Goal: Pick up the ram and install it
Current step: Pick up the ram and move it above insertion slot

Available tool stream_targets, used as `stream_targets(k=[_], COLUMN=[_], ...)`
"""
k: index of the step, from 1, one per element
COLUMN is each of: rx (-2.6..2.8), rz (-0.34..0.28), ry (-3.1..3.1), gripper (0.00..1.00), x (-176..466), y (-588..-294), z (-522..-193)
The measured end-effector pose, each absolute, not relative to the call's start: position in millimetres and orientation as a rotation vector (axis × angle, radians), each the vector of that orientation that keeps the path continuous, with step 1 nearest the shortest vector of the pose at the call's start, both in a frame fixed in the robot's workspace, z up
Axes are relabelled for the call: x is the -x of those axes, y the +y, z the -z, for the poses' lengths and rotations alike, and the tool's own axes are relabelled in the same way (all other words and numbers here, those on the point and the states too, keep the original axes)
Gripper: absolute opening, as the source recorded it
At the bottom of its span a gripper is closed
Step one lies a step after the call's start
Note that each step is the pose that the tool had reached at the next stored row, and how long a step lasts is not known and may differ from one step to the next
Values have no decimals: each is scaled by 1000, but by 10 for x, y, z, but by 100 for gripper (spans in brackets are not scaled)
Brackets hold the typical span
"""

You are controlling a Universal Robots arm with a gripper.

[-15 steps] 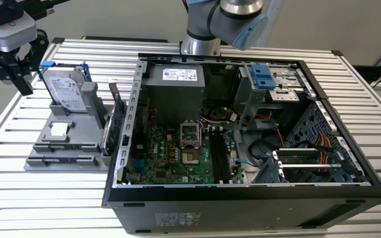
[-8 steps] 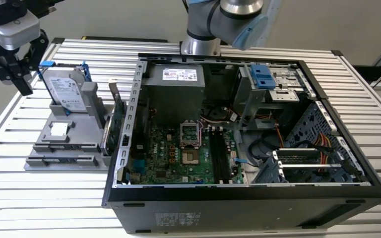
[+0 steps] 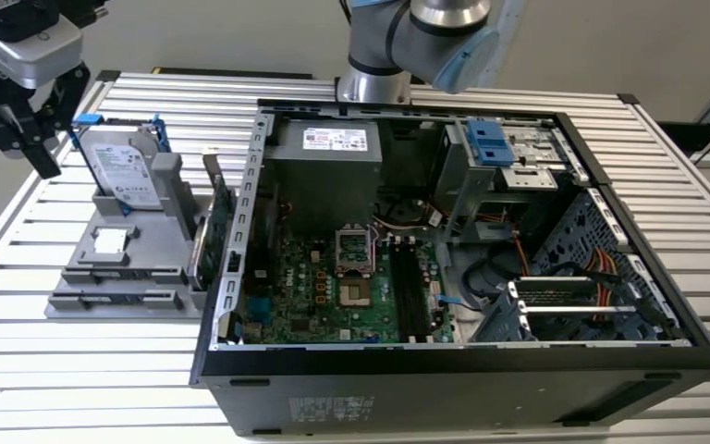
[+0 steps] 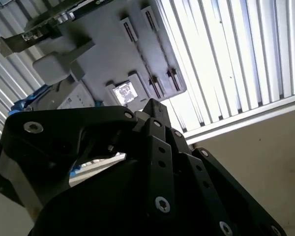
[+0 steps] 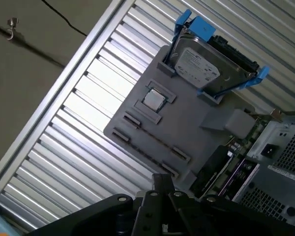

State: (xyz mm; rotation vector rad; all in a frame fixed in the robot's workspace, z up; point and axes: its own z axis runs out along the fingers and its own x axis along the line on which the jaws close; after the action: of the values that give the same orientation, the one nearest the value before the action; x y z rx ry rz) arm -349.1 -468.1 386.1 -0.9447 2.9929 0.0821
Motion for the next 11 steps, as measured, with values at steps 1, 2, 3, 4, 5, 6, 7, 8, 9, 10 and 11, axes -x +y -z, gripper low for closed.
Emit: stream_targets(k=[1,2,3,4,5,6,7,8,9,10,11], rx=[958,972,984,995,1006,1018,1029,1041,1052,1063,1074], rz=[-82,-82,-82,-82,-82,-82,-82,-82,-82,-82,-82], ry=[2989,2985,2981,2978,2974,2970,2967,2963,2959,2955,2951], gripper=[0,0,0,0,0,0,0,0,0,0,0], x=[3491,3491,3491,3491,3491,3491,3491,3491,3491,3491,3491], y=[-4681,-4681,-4681,-4681,-4680,-4681,-4681,-4681,-4681,-4681,-4681], z=[-3861,-3861,-3861,-3861,-3861,-3861,-3861,-3861,-3861,-3861,-3861])
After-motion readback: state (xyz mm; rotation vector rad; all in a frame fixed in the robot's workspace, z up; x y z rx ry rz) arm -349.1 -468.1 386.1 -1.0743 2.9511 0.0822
